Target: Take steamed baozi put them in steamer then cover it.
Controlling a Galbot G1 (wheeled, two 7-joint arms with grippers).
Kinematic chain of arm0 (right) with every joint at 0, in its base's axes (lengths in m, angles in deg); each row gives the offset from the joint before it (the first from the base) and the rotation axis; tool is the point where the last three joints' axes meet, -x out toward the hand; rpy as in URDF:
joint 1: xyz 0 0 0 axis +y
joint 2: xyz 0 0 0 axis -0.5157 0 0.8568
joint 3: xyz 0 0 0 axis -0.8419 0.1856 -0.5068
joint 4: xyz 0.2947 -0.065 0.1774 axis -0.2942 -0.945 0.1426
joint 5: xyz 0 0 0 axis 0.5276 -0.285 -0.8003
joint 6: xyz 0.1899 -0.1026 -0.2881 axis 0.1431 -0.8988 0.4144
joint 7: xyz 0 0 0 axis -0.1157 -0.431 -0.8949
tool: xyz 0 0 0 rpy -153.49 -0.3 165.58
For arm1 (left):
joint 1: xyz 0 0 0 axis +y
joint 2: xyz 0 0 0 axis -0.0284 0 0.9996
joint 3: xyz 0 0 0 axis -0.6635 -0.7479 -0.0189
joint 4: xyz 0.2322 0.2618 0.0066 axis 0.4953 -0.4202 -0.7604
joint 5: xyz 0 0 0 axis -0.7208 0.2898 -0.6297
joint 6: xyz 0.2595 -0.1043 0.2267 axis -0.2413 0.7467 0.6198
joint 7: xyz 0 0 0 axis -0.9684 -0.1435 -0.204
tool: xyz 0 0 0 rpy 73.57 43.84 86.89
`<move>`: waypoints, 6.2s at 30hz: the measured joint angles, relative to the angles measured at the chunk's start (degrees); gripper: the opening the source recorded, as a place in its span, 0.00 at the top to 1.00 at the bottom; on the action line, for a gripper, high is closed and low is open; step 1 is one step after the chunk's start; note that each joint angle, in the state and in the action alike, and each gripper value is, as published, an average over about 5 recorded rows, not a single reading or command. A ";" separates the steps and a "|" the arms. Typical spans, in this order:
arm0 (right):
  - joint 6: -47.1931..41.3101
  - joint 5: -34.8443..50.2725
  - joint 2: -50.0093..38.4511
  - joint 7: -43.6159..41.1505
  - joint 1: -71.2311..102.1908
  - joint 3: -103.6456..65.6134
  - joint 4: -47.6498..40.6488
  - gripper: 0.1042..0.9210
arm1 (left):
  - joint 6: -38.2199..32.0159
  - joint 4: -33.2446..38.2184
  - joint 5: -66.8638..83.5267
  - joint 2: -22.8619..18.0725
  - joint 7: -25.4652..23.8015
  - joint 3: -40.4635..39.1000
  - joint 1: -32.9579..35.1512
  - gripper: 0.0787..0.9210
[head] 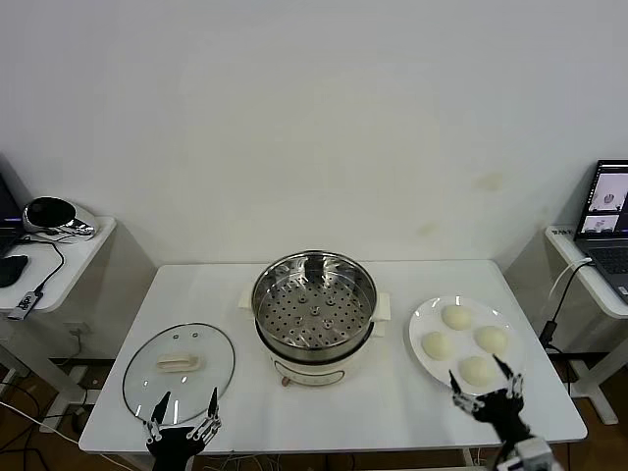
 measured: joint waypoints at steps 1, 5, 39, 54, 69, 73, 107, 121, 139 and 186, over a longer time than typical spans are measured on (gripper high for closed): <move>-0.17 -0.55 -0.89 -0.48 -0.52 -0.05 -0.36 0.12 | 0.00 0.05 -0.09 0.01 -0.12 0.14 -0.05 0.12; -1.30 -4.01 -7.21 -4.34 -4.42 -0.15 -2.95 0.12 | -0.01 0.53 -0.71 0.02 -0.77 1.12 -0.44 0.12; 6.74 -13.47 -27.40 -44.01 -74.37 57.79 -48.28 0.12 | 0.50 1.61 -2.13 -0.13 -0.80 6.65 -2.75 0.12; 11.11 -17.14 -16.82 -46.79 -82.77 66.55 -63.34 0.12 | 0.44 0.96 -2.24 -0.19 -0.83 8.00 -3.18 0.12; 12.01 -20.29 -10.27 -46.17 -83.70 66.92 -71.99 0.12 | -0.15 0.31 -2.23 -0.25 -0.83 8.61 -3.27 0.12; 12.03 -21.12 -9.34 -45.85 -83.63 66.54 -73.27 0.16 | -0.31 0.31 -2.25 -0.39 -0.80 8.56 -3.25 0.12; 7.84 2.34 -21.17 -45.99 -103.82 87.64 -49.33 0.39 | -0.72 -0.58 -0.97 0.62 -0.71 7.48 -3.47 0.12; 12.60 14.82 -8.44 -42.82 -121.06 106.01 -46.92 0.39 | -1.26 -0.97 0.16 1.51 -0.63 8.55 -3.35 0.12; 24.37 7.99 8.23 -40.96 -123.44 119.03 -54.01 0.39 | -1.16 0.22 0.70 1.22 -0.71 10.22 -3.46 0.12; 16.32 12.63 -4.27 -40.75 -131.92 124.45 -40.43 0.12 | -1.09 1.72 0.97 1.71 -0.82 10.30 -3.08 0.12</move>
